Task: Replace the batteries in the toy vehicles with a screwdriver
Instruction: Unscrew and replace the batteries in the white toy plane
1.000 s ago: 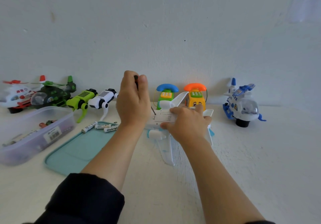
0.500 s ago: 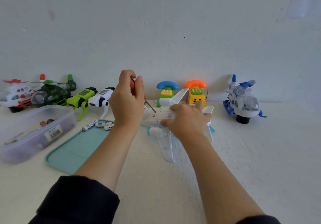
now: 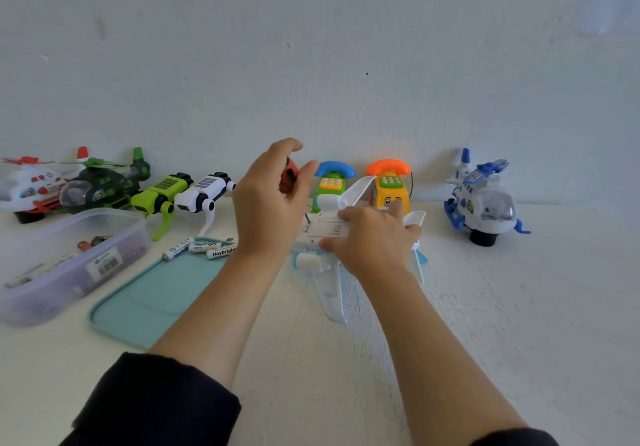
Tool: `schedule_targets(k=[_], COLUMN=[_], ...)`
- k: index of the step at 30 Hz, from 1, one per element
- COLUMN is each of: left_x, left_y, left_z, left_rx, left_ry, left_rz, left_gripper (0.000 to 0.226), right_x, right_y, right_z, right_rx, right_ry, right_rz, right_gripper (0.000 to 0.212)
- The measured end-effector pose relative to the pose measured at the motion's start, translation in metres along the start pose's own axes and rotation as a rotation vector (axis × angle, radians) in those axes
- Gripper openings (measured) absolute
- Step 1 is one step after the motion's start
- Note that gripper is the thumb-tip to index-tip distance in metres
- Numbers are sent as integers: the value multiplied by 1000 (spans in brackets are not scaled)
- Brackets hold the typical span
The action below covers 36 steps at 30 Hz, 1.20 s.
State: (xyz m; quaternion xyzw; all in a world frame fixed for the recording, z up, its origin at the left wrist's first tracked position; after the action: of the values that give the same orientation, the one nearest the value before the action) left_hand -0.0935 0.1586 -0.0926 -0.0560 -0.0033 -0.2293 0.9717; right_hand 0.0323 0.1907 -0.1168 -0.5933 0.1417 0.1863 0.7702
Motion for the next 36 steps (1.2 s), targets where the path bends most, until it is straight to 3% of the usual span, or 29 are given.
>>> schedule_targets(k=[5,8,12,18,20,22,23,27,36], left_x=[-4,2,-5,-10,-11,-11,-11,-13,-13], left_y=[-4,-3,-2,-7,-7,-7,-6,-6,-11], left_z=[-3,-4,-2,-2,-4,-7,-7,-3,-1], left_rx=[61,71,66,37,47,46,37,-75,-29], left_ry=[-50,-36,-146,-107,-119,-173,-202,-259,-136], left_rz=[66,-38,-153,-18,-78,-161,-201,-268,-27], left_gripper=[38,31,35,37,41,31,24,33,32], right_x=[0,0,0,0,0,0,0,1,0], right_y=[0,0,0,0,-1,0,0,0,1], right_z=[-1,0,0,-1,-1,-1,-1,-1,0], right_rx=[1,3,-3,-1,0,-2,0,-2,-2], right_ry=[-1,0,2,0,0,2,3,3,4], right_rz=[-5,-3,-3,-4,-2,3,7,9,9], right_gripper=[52,52,52,52,53,52,52,51,51])
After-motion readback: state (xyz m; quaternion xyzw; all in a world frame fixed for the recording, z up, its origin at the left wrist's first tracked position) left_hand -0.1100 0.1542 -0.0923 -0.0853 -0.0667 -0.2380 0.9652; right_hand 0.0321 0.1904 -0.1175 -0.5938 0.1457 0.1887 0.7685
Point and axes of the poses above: each hand's wrist, its own z-axis towards the middle knuckle, its own y-axis out of the palm, x = y × z, the point moved 1 cm from there along z, towards the middle knuckle, and after that the axes turned 15 degrees about y, right-handed, at the moved point
